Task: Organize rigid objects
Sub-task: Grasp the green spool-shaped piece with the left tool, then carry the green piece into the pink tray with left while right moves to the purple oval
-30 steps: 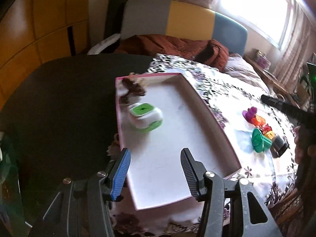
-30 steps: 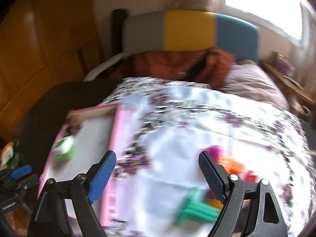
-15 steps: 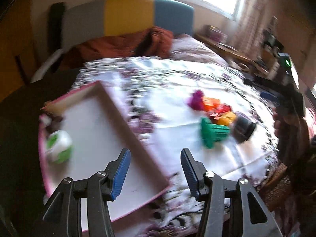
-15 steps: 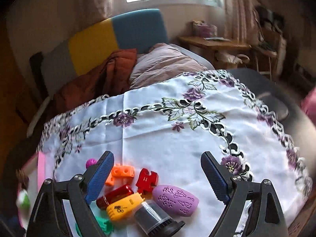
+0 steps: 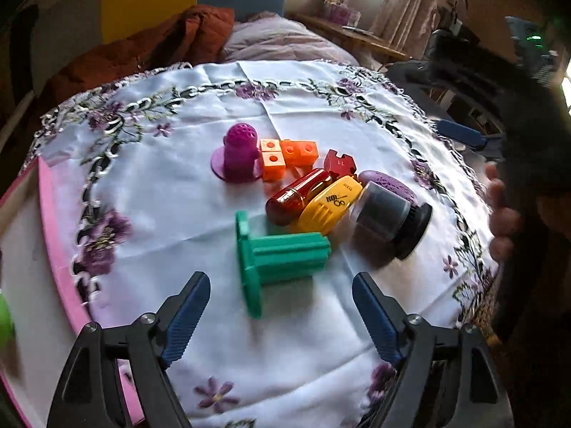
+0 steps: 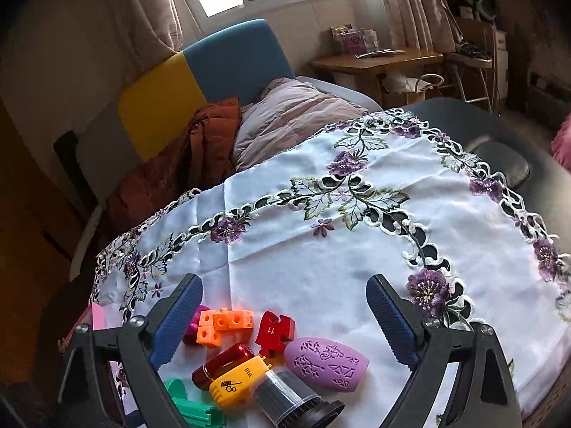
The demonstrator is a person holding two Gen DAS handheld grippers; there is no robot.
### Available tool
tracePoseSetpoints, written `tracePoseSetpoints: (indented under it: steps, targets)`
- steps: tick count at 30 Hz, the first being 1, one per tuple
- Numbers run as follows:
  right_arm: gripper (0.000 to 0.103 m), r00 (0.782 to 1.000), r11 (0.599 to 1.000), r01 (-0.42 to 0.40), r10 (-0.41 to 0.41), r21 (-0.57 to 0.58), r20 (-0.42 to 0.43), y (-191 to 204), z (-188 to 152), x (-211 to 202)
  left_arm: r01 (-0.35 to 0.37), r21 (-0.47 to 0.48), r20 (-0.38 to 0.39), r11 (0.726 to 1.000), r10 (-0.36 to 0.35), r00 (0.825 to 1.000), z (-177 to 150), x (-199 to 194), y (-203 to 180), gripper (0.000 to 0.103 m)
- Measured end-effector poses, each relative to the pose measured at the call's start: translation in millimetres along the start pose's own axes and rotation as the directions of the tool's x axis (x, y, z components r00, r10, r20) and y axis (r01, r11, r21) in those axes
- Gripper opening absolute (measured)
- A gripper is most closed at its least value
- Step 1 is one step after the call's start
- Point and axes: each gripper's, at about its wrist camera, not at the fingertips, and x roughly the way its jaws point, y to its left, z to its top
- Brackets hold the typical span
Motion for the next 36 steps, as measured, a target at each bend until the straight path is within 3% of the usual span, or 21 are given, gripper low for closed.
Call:
tracePoseSetpoints:
  steps: [6,7,9,11,24,29,36]
  targets:
    - [0.094,1.000,1.000,-0.012,0.012,0.007,0.000,-1,0,-1,-0.018,-0.065,-0.027,0.998,0.016,1.000,13,23,3,0.083]
    - [0.094,1.000,1.000,-0.013,0.013,0.009,0.000,-1,1,-1,-0.018,-0.076,-0.019,0.997,0.017,1.000,13,24,6,0.078]
    - [0.094,1.000,1.000,-0.012,0.012,0.009,-0.002,-1,1,0,0.003,-0.094,-0.015,0.996,-0.004,1.000,12,26,12,0.058]
    - [0.094,1.000,1.000,-0.013,0.013,0.009,-0.005,-1,1,1,0.027,-0.091,-0.012,0.995,-0.028,1.000,9,25,15,0.058]
    - [0.094,0.996,1.000,-0.026,0.025,-0.011,-0.086,3,-5,15,0.014,0.033,0.041,0.999,-0.015,0.999,-37,-2,13,0.058]
    - [0.090,0.972,0.993,-0.121,0.120,0.010,-0.201,5,-11,24,0.027,0.031,0.046,0.999,-0.029,0.999,-37,-1,15,0.058]
    - [0.079,0.961,0.989,-0.075,0.038,-0.126,-0.275,15,-7,15,0.032,0.024,0.052,0.999,-0.034,0.998,-39,-1,16,0.058]
